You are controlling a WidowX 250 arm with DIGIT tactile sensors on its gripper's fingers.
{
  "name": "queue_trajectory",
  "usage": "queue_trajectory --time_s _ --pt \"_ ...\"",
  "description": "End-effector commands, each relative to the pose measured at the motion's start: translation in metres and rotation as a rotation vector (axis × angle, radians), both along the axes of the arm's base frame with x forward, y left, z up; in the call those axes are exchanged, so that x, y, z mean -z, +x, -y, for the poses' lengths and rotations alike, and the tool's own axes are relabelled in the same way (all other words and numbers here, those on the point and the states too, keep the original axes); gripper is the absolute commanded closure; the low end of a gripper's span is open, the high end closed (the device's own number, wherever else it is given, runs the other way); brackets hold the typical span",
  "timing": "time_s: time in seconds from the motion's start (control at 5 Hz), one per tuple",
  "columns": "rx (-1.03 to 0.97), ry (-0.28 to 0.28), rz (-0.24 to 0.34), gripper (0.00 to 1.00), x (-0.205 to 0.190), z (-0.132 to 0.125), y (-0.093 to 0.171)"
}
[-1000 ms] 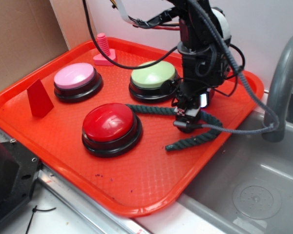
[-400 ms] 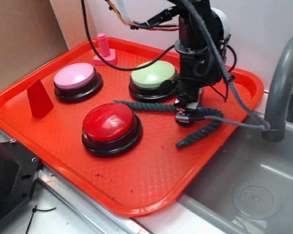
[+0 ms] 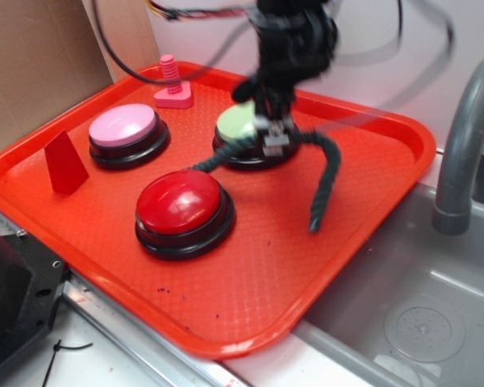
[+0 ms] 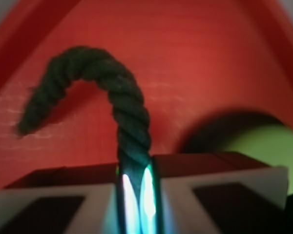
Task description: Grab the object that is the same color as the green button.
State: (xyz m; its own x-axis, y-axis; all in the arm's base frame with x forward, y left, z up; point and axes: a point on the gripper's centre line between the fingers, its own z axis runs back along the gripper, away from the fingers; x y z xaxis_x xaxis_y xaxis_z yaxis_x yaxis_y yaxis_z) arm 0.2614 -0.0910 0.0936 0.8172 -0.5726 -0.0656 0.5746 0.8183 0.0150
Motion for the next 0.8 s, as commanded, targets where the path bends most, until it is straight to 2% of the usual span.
queue_trajectory --time_s 0.0,0.2,0.4,0.6 --pt "-0.499 -0.074 0.066 1.0 -0.073 -0.045 -0.043" --pt "-0.737 -0.046 0.11 1.0 -0.085 -0.059 -0.057" --pt "-0.782 0.013 0.128 1.0 -0.087 -0.065 -0.06" --pt "-0.78 0.055 0.113 1.0 -0.083 -0.067 -0.056"
